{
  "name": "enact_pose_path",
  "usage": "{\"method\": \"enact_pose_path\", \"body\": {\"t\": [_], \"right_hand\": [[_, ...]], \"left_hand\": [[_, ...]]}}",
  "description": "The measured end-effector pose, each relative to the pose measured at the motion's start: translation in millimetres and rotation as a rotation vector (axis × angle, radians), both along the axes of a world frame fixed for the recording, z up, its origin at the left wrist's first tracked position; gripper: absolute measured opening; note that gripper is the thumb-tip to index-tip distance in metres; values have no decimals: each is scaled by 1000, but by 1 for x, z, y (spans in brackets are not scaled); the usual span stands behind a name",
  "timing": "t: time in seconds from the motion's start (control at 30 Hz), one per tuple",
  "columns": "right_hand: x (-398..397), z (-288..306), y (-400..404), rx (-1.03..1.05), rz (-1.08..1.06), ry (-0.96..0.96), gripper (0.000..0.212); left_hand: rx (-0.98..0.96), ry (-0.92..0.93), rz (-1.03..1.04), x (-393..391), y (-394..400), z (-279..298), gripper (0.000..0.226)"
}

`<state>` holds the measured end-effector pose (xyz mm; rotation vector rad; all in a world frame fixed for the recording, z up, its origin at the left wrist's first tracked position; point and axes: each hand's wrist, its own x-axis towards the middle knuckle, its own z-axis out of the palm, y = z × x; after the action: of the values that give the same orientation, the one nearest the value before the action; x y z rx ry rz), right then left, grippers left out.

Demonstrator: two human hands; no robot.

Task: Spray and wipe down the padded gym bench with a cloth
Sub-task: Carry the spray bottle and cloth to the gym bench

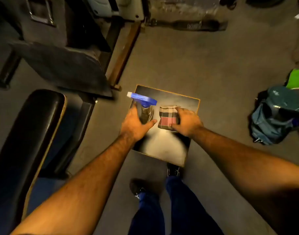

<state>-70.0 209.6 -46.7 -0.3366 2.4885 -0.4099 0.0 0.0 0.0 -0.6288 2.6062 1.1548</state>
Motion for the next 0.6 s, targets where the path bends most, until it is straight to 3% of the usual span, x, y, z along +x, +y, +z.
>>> {"method": "enact_pose_path", "body": {"t": [0.13,0.27,0.4,0.6], "right_hand": [[-22,-38,-15,52,90,67,96],[-32,-72,-28,111,213,94,97],[-39,-74,-37,165,220,127,83],[-38,-66,-41,229,239,99,39]], "left_hand": [[98,-17,139,-16,12,-36,57],[85,-44,190,-23,15,-63,35],[54,-31,217,-25,19,-68,28],[69,-24,331,-22,21,-57,22]]}}
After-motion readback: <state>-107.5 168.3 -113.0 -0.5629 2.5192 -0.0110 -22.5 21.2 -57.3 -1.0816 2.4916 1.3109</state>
